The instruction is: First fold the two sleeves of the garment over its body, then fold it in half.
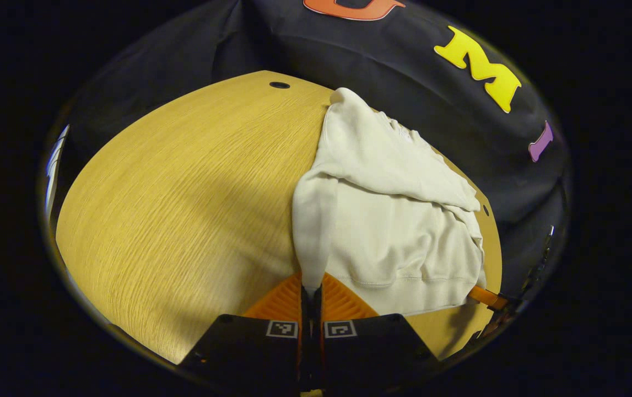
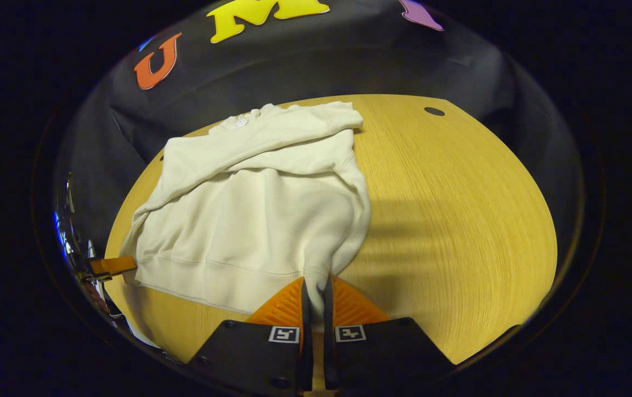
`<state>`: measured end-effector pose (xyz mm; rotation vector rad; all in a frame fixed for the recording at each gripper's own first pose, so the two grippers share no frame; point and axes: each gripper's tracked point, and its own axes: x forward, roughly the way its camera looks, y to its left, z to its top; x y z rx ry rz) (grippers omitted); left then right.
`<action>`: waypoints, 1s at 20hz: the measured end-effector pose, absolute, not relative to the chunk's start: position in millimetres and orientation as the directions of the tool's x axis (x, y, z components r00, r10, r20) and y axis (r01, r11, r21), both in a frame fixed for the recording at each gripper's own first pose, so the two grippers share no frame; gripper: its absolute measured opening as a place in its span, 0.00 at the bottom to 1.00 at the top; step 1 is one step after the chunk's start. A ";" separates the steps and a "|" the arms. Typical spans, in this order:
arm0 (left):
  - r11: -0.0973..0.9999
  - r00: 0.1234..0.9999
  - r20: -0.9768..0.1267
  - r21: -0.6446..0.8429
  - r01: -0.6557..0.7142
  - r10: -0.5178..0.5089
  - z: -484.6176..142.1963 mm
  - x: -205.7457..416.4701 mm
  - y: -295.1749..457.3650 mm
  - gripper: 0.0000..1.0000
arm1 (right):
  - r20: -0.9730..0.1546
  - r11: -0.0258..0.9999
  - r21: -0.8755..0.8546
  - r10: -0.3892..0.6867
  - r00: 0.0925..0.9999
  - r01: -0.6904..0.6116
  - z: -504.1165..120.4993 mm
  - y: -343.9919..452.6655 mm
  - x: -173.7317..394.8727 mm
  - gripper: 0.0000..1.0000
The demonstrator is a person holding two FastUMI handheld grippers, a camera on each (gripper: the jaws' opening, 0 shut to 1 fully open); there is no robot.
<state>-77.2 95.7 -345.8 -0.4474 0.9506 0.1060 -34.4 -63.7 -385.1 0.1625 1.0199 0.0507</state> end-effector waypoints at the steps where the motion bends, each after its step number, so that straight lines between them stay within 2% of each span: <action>1: 0.909 0.596 -0.796 -0.322 -0.263 -0.110 -339.2 -74.2 94.7 0.03 | -0.842 0.983 0.177 0.129 0.524 0.042 -379.8 -64.9 -33.3 0.09; 3: 0.921 0.627 -0.768 -0.327 -0.214 -0.127 -322.2 -67.1 87.9 0.03 | -0.827 0.973 0.223 0.156 0.540 0.062 -362.5 -63.9 -27.7 0.07; 5: 0.925 0.652 -0.744 -0.335 -0.179 -0.144 -306.7 -58.9 80.1 0.03 | -0.805 0.961 0.269 0.187 0.563 0.065 -342.6 -60.1 -21.5 0.09; 6: 0.926 0.663 -0.733 -0.340 -0.165 -0.151 -297.8 -54.9 78.0 0.00 | -0.795 0.956 0.289 0.207 0.570 0.056 -333.4 -56.1 -18.0 0.09; 8: 0.924 0.686 -0.709 -0.354 -0.147 -0.163 -281.0 -44.7 74.3 0.04 | -0.772 0.944 0.328 0.244 0.587 0.039 -314.4 -47.8 -10.5 0.08; 11: 0.923 0.725 -0.667 -0.367 -0.118 -0.172 -251.4 -25.6 72.9 0.03 | -0.734 0.933 0.360 0.270 0.622 0.020 -283.4 -46.0 5.4 0.09; 20: 0.919 0.827 -0.530 -0.393 -0.041 -0.190 -154.0 72.0 79.8 0.03 | -0.584 0.927 0.362 0.308 0.751 -0.099 -170.0 -34.1 100.8 0.09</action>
